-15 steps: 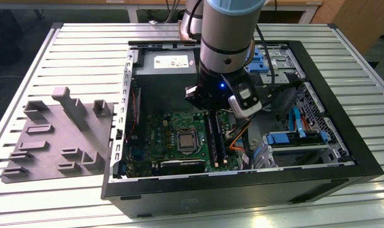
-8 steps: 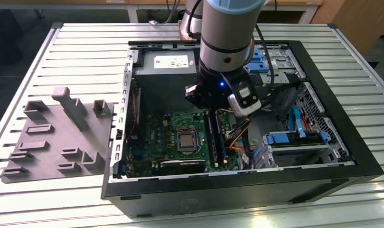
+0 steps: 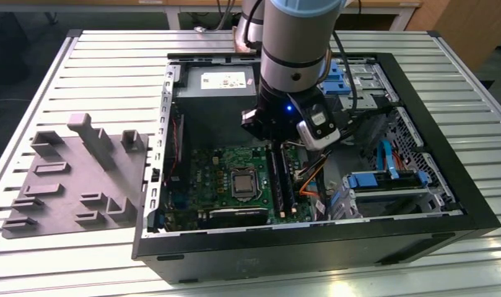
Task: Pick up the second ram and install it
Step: 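Press down the second ram until it locks into place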
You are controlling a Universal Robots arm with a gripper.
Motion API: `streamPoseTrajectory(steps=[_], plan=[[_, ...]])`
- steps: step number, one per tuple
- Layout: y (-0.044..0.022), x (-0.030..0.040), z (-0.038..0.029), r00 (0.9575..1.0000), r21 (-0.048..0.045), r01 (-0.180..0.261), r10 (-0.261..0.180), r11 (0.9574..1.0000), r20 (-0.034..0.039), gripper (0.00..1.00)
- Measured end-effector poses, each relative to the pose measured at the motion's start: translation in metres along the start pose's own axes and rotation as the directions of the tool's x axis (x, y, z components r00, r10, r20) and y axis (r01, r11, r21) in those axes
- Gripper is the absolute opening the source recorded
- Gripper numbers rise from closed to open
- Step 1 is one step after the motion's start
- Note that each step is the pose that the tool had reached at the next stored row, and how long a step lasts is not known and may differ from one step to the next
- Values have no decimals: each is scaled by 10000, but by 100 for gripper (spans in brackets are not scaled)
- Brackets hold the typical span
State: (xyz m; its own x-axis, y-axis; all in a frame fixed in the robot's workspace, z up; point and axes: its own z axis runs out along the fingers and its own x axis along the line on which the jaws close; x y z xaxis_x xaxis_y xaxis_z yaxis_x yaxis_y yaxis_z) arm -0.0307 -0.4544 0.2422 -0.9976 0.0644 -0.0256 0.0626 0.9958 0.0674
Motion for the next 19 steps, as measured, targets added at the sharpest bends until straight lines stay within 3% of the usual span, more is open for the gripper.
streamPoseTrajectory(steps=[19], plan=[[51, 3, 4, 10000, 0, 0, 0, 10000, 0, 11]])
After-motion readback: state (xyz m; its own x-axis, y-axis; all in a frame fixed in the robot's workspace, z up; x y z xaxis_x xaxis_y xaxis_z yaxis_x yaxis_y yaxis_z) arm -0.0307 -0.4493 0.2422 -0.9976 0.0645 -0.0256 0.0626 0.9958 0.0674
